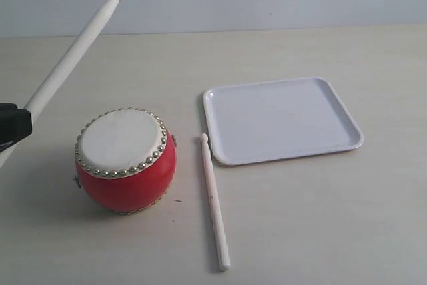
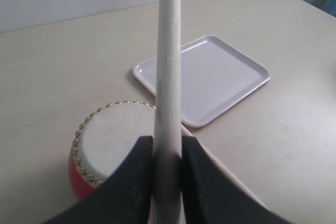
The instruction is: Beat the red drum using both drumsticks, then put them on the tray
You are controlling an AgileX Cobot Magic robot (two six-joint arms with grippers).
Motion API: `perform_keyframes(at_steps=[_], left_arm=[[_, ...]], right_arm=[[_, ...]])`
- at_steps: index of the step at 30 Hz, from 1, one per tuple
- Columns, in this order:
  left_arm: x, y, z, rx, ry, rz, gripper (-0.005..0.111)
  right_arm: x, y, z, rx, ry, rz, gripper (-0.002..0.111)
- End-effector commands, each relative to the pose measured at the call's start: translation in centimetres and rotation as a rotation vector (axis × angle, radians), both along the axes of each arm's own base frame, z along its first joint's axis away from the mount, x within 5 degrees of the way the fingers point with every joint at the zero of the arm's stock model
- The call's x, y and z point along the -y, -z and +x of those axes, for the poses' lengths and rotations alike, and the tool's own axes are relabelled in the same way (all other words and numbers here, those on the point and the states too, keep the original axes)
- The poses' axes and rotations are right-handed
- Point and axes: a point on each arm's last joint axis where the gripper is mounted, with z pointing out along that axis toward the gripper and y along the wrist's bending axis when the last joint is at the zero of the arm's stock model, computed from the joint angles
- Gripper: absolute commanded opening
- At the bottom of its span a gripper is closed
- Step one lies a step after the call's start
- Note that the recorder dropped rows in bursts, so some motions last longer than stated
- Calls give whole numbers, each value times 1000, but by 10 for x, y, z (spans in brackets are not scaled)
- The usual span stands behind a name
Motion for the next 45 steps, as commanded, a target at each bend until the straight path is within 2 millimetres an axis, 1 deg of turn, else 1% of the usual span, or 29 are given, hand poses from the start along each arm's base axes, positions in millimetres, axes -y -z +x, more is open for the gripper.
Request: perform_keyframes(at_steps=[1, 4, 6, 9, 14, 17, 19, 21, 24, 26, 29, 33, 35, 37, 39, 42, 45], left_arm=[[-1, -1, -1, 12, 0, -18, 0], [-1, -1, -1, 12, 0, -18, 0], [-1, -1, -1, 12, 0, -18, 0], [-1, -1, -1, 12, 0, -18, 0], [-1, -1, -1, 12, 0, -18, 0], [-1, -1, -1, 12, 0, -18, 0], [-1, -1, -1, 12, 0, -18, 0], [-1, -1, -1, 12, 0, -18, 0], [-1, -1, -1, 12, 0, -18, 0], [-1, -1, -1, 12, 0, -18, 0], [-1, -1, -1, 12, 0, -18, 0], [-1, -1, -1, 12, 0, -18, 0], [-1, -1, -1, 12, 0, -18, 0], [-1, -1, -1, 12, 0, -18, 0], [-1, -1, -1, 12, 0, -18, 0], [-1, -1, -1, 12, 0, -18, 0], [-1, -1, -1, 12, 0, -18, 0]], right_arm=[[2, -12, 0, 136, 29, 57, 0], [4, -21, 0, 231, 42, 127, 0], [5, -24, -1, 271, 46, 137, 0], [5, -27, -1, 294, 48, 171, 0], [5, -27, -2, 287, 43, 281, 0], [6, -28, -2, 296, 44, 282, 0], [6, -30, -2, 314, 44, 328, 0], [7, -31, -2, 316, 39, 424, 0], [5, -27, -2, 261, 30, 414, 0], [4, -35, -3, 238, 26, 401, 0], [3, -50, 1, 181, 28, 368, 0], [-1, -75, 16, 88, 15, 296, 0], [-5, -84, 28, 22, -9, 267, 0], [-12, -91, 45, -66, -48, 216, 0], [-23, -93, 63, -165, -98, 163, 0], [-42, -92, 87, -301, -185, 72, 0], [-64, -87, 108, -380, -278, -7, 0]])
